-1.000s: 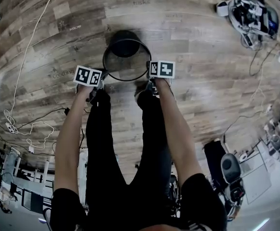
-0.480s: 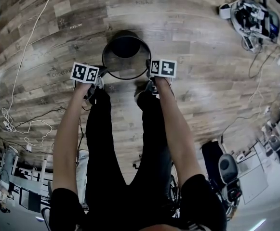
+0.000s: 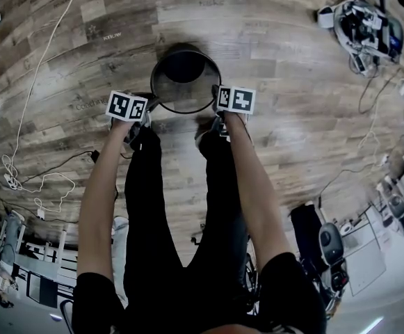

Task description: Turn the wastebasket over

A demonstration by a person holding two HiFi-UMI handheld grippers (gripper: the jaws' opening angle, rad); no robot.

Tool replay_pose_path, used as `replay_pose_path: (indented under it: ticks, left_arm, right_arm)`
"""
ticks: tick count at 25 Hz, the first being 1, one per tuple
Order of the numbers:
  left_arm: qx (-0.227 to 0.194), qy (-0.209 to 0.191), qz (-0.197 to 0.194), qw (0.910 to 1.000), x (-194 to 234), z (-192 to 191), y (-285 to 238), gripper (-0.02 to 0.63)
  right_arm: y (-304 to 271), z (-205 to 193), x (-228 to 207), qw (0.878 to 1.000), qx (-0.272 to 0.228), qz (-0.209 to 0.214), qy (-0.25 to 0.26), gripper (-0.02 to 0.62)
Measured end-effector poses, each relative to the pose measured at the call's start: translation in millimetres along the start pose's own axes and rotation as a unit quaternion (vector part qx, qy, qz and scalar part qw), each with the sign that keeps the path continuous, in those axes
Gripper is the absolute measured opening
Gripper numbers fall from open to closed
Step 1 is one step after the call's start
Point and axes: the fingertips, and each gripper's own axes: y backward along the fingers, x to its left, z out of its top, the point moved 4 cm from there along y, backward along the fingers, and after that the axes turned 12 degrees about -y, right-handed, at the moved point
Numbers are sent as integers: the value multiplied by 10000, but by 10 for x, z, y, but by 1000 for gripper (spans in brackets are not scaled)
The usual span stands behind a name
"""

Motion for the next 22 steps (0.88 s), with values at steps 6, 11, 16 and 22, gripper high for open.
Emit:
replay_pose_path:
  ticks: [6,11,16,22]
  left_arm:
    - [258,-75,-73,9996,-119,-95,85,176]
    - [61,107,-7,9999,-298,-144,356,173]
    - [-415,67,238,9988,-619,-111,869,52]
    - [-1110,-121,663,9915,-1283,43,1753,35]
  right_arm:
    - [212,-32,39,9995,-227,-169,127,155]
    - [585,-67,226,9982,-523,-103,282,152]
    - [1068,-196,533,9953,-846,-95,460,67]
    - [1970,-367,977,9896,-1353,226,435,37]
